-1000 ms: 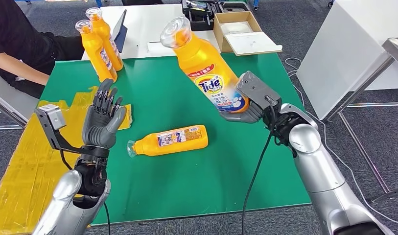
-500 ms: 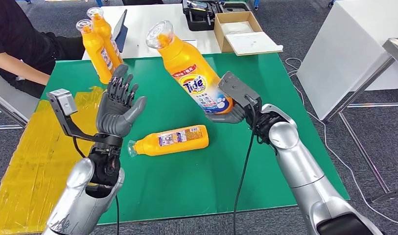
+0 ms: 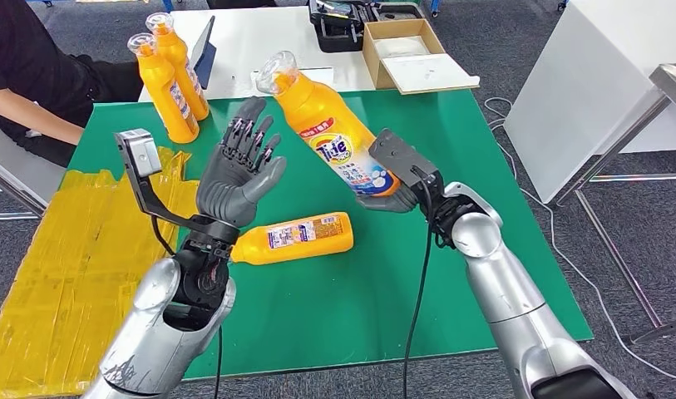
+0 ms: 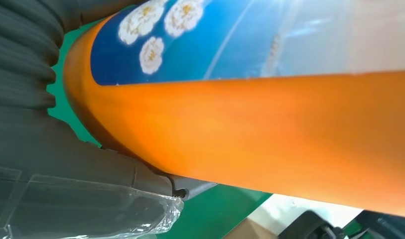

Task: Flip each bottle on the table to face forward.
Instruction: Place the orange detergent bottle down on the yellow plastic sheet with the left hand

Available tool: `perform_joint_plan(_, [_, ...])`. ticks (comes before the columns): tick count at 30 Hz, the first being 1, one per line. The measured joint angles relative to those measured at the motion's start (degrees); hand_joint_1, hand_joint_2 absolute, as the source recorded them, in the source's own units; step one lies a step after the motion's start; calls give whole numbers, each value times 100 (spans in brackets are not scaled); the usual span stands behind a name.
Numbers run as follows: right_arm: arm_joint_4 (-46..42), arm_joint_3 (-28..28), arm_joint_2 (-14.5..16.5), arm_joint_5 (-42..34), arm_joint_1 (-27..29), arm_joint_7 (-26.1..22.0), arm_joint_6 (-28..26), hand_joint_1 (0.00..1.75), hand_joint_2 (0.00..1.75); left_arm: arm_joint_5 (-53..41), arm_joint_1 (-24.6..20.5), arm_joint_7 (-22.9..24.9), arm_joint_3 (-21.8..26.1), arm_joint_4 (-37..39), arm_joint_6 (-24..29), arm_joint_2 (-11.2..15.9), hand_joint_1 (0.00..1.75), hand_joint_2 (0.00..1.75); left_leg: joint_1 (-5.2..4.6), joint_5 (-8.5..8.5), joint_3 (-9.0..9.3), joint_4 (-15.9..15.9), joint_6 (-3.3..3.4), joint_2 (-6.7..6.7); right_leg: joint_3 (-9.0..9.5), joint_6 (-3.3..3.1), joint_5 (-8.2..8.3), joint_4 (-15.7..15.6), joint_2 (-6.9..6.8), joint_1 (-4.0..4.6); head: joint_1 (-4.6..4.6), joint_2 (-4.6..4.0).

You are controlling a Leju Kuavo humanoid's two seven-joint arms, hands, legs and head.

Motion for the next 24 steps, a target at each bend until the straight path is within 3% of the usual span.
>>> perform_joint_plan(11, [-396,-296,33,97,182,160,-7,175,175,-168,58,-65,45,0,28,-18,0,175,0,0,-1,0,0,0,0,0,0,0,0,1,1,0])
perform_joint_plan(24, [-1200,-220,-23,19,551,238,-192,175,175,-491,389,-347,505,280,488,1,0,175,-1,-1,-5,0,0,-1,-4,0,-1,0,-1,1,0,0])
